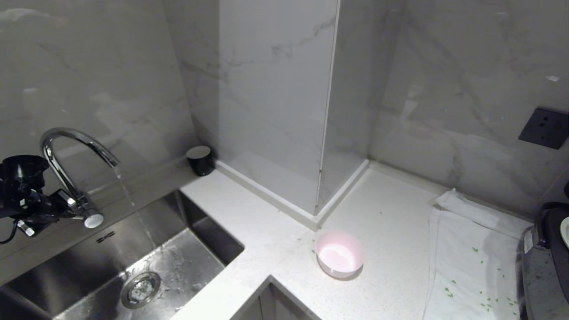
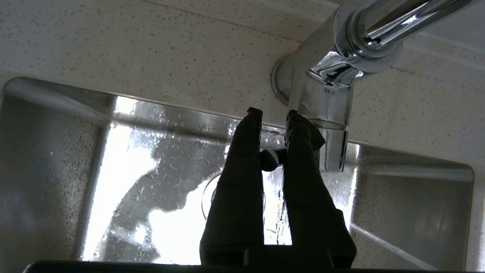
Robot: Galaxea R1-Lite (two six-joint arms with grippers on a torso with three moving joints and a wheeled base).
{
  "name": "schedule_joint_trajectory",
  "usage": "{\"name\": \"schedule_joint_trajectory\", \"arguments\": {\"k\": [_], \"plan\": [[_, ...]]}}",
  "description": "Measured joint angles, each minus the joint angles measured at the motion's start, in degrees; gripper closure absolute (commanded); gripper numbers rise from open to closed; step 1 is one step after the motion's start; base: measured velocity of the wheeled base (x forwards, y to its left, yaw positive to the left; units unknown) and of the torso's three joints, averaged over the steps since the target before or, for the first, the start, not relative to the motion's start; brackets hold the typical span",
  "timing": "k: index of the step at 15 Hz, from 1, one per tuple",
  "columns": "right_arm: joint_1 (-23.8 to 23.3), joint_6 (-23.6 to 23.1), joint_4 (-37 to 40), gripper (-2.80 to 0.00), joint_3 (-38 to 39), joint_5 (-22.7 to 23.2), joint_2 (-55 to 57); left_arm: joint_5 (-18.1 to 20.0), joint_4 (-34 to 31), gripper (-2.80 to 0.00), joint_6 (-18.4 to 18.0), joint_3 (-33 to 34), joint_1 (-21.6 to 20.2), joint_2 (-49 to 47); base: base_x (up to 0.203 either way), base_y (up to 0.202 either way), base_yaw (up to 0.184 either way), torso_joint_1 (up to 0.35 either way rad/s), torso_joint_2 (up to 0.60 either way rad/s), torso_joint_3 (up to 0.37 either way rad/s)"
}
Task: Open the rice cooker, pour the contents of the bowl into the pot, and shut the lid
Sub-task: Turn on the tap
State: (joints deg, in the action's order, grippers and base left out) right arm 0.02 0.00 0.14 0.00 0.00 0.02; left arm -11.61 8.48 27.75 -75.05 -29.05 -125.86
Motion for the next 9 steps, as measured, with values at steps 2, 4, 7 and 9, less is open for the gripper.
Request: {"name": "schedule_joint_trajectory", "arguments": {"k": [2,4,7,9], "plan": [[0.0,0.0,0.02,0.0,0.0,0.0,0.0,0.0,0.03,-2.8,-0.06,0.02,0.0,-0.02,0.0,0.0,0.0,0.0,0.0,0.0],[-0.02,0.0,0.0,0.0,0.0,0.0,0.0,-0.24,-0.02,-2.8,-0.16,0.0,0.02,0.02,0.0,0.0,0.0,0.0,0.0,0.0],[-0.02,0.0,-0.01,0.0,0.0,0.0,0.0,-0.04,-0.04,-2.8,0.38,-0.12,0.01,0.13,0.0,0.0,0.0,0.0,0.0,0.0],[0.0,0.0,0.02,0.0,0.0,0.0,0.0,0.23,0.02,-2.8,0.49,-0.06,0.12,0.23,0.0,0.0,0.0,0.0,0.0,0.0]]}}
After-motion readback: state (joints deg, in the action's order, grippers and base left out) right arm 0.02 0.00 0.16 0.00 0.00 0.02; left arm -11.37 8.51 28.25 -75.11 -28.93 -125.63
